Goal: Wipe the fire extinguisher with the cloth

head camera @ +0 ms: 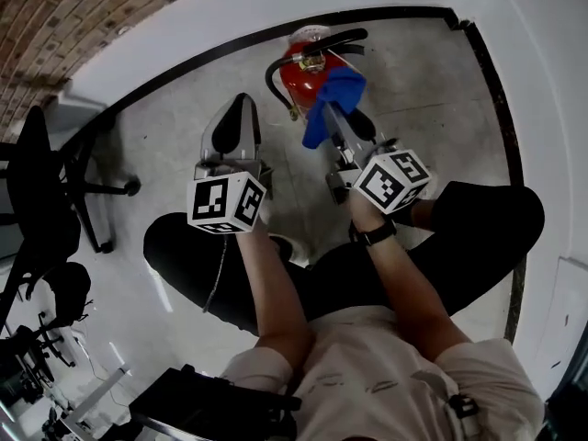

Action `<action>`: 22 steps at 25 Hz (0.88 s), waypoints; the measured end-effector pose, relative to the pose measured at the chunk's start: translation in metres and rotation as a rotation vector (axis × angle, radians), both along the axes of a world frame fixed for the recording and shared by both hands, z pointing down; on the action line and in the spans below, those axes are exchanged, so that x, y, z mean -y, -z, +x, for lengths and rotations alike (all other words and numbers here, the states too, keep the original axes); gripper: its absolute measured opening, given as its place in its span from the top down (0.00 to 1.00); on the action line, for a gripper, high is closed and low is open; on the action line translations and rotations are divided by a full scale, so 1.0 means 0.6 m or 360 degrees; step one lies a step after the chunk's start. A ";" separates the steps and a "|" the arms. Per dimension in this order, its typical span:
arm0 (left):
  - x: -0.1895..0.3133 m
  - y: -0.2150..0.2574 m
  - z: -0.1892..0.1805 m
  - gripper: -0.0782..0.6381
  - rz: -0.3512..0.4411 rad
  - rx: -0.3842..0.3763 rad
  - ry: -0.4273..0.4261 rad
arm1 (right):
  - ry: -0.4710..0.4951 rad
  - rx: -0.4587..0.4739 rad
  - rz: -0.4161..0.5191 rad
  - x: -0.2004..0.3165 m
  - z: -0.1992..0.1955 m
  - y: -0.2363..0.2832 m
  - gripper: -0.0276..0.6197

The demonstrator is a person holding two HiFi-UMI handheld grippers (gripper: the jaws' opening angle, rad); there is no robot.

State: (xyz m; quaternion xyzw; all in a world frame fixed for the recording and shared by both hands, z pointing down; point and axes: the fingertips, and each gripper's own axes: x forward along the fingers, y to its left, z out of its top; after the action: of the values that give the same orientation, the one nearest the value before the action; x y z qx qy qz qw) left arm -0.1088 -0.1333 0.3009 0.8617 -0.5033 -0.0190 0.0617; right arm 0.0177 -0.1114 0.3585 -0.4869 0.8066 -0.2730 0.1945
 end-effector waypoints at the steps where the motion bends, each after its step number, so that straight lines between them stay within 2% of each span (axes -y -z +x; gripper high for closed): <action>1: -0.002 0.008 0.004 0.89 0.0013 0.0010 0.0003 | 0.0005 -0.0014 0.0008 0.016 -0.012 0.011 0.86; 4: -0.013 0.034 0.019 0.89 0.0063 0.0052 0.0008 | -0.0017 -0.0049 -0.0058 0.050 -0.038 -0.016 0.86; 5: -0.018 0.042 0.024 0.89 0.0080 0.0054 0.0009 | -0.0047 -0.0038 -0.0067 0.048 -0.036 -0.029 0.86; 7: -0.027 0.050 0.029 0.89 0.0104 0.0049 0.0007 | -0.0129 -0.0108 -0.0081 0.029 -0.018 -0.063 0.87; 8: -0.030 0.049 0.029 0.89 0.0105 0.0050 0.0004 | -0.0169 -0.0132 -0.0138 0.016 -0.007 -0.093 0.87; 12: -0.028 0.027 0.023 0.89 0.0065 0.0059 0.0022 | -0.0289 -0.0014 -0.0568 -0.006 0.035 -0.280 0.87; 14: -0.024 0.009 0.028 0.89 0.0032 0.0057 0.0024 | -0.0338 -0.0011 -0.0717 0.004 0.049 -0.380 0.87; 17: -0.019 -0.025 0.043 0.89 -0.0033 0.0070 -0.0003 | -0.0411 0.0117 -0.0931 0.020 0.058 -0.514 0.87; 22: -0.001 -0.078 0.043 0.89 -0.0110 0.0104 0.0018 | -0.0455 0.0249 -0.1253 0.019 0.049 -0.672 0.87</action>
State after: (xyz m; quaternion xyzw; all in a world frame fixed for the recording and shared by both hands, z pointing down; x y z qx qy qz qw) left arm -0.0832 -0.1329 0.3477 0.8563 -0.5104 0.0263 0.0748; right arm 0.0468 -0.1227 0.7615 -0.6086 0.5481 -0.5665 0.0904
